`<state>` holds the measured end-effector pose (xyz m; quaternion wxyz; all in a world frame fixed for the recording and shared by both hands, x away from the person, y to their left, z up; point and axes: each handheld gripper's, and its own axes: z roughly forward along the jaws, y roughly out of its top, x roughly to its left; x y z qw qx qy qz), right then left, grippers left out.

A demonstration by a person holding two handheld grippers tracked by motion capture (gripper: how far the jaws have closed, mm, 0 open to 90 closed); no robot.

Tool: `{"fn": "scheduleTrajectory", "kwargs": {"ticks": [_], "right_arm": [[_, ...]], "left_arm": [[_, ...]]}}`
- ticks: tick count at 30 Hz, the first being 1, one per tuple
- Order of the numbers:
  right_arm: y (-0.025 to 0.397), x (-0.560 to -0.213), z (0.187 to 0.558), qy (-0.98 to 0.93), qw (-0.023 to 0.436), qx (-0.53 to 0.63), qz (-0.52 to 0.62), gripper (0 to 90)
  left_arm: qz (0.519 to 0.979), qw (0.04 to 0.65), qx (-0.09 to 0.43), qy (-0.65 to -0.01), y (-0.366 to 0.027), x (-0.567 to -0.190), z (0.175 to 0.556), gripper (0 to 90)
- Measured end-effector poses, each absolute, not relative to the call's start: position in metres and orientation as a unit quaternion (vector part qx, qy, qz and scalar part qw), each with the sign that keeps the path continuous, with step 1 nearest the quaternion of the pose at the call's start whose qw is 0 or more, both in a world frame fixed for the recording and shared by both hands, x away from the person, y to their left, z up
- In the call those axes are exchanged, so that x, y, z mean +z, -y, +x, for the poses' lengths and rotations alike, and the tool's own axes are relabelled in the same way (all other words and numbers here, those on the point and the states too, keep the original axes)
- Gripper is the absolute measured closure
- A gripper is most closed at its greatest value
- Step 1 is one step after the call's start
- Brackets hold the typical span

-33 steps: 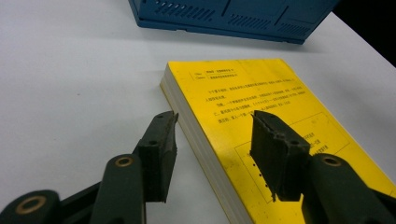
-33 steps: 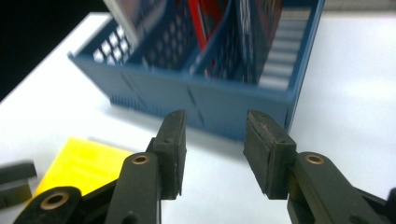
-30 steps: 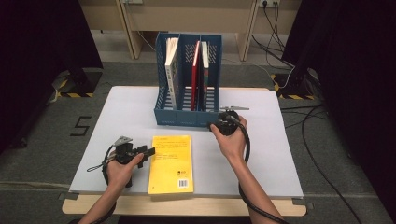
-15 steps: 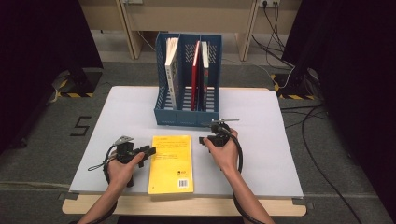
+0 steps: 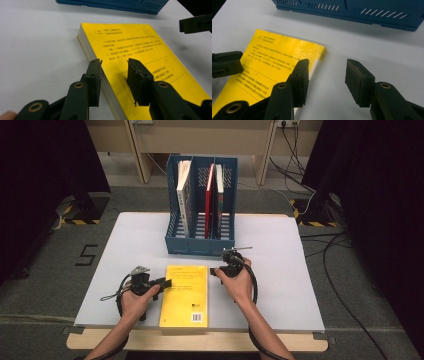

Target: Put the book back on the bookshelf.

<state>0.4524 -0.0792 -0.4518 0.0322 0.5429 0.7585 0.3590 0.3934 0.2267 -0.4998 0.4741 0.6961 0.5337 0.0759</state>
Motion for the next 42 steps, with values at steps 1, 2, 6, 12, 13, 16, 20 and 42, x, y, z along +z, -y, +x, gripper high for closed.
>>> {"fn": "scheduleTrajectory", "kwargs": {"ticks": [1, 2, 6, 12, 13, 16, 20, 42], "right_arm": [[0.079, -0.453, 0.453, -0.759, 0.031, 0.358, 0.543, 54.2], [0.079, -0.454, 0.453, -0.758, 0.028, 0.357, 0.545, 54.2], [0.079, -0.457, 0.457, -0.757, 0.015, 0.352, 0.551, 54.0], [0.081, -0.461, 0.465, -0.752, 0.003, 0.349, 0.559, 53.3], [0.081, -0.461, 0.466, -0.752, 0.001, 0.35, 0.558, 53.1], [0.079, -0.462, 0.469, -0.753, -0.004, 0.345, 0.56, 52.5], [0.077, -0.466, 0.473, -0.756, -0.007, 0.334, 0.563, 51.5], [0.08, -0.47, 0.485, -0.758, -0.016, 0.318, 0.57, 49.2]], "left_arm": [[0.699, 0.473, 0.076, -0.531, -0.224, -0.5, 0.393, 62.3], [0.701, 0.472, 0.075, -0.528, -0.222, -0.499, 0.392, 62.2], [0.71, 0.472, 0.068, -0.519, -0.215, -0.498, 0.388, 61.9], [0.714, 0.471, 0.064, -0.514, -0.212, -0.496, 0.381, 60.8], [0.714, 0.471, 0.062, -0.513, -0.211, -0.496, 0.38, 60.6], [0.717, 0.473, 0.056, -0.508, -0.208, -0.496, 0.375, 60.1], [0.722, 0.472, 0.049, -0.504, -0.205, -0.496, 0.37, 59.1], [0.738, 0.455, 0.063, -0.494, -0.213, -0.491, 0.359, 68.2]]}}
